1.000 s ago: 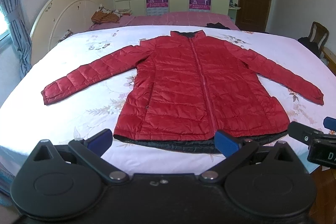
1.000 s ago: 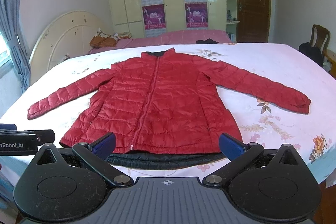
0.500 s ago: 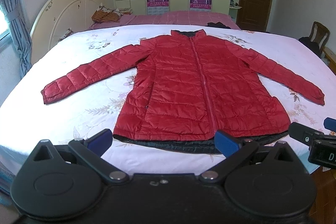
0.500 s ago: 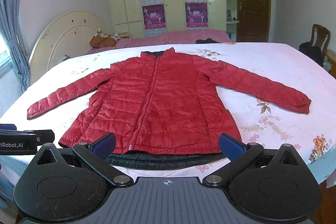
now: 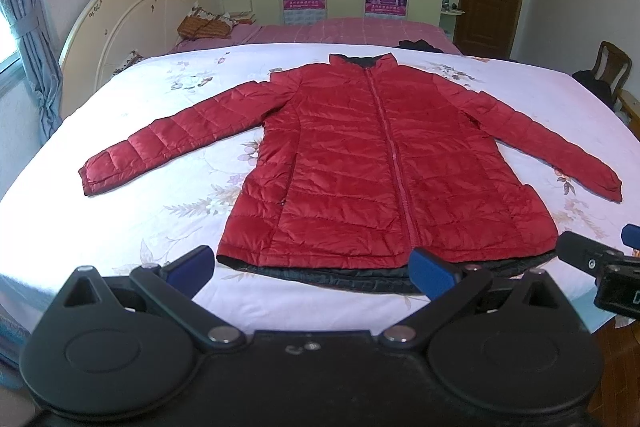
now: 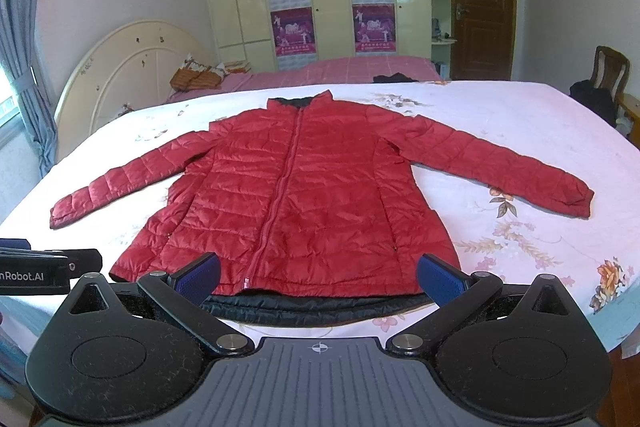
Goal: Fold large clothes
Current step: 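Move both grippers toward the hem of the red puffer jacket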
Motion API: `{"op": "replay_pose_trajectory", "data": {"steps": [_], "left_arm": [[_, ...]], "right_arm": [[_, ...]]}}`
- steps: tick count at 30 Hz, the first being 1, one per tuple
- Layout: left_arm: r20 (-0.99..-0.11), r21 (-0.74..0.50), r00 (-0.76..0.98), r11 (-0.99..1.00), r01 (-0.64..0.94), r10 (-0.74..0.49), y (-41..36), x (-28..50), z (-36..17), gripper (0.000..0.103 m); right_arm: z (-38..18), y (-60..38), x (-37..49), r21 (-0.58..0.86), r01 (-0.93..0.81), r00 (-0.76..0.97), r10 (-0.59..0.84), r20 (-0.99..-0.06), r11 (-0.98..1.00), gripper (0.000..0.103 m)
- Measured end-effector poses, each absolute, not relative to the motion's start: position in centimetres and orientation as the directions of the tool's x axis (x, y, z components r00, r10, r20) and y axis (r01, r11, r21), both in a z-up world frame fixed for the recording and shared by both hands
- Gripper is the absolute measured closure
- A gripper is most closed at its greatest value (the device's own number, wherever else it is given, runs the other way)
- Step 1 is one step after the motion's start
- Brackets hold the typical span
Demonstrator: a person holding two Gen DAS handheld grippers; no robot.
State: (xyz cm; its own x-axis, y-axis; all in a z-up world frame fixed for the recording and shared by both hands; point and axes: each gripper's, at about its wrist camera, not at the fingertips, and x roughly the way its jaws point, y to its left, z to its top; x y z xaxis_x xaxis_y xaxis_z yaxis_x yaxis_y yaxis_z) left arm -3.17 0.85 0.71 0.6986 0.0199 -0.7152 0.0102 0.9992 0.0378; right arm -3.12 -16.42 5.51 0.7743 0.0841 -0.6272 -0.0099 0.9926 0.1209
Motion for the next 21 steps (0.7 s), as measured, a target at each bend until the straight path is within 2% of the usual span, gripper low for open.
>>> {"op": "replay_pose_trajectory", "data": {"steps": [21], "left_arm": [[-0.737,0.040,0.675,0.999,-0.008,0.035,1.6,0.5,-0.5,0.000]], "right_arm": [[4.7,-17.9,-0.1,0.119,0.043,0.764,0.044,-0.643,0.992,0.000]]}}
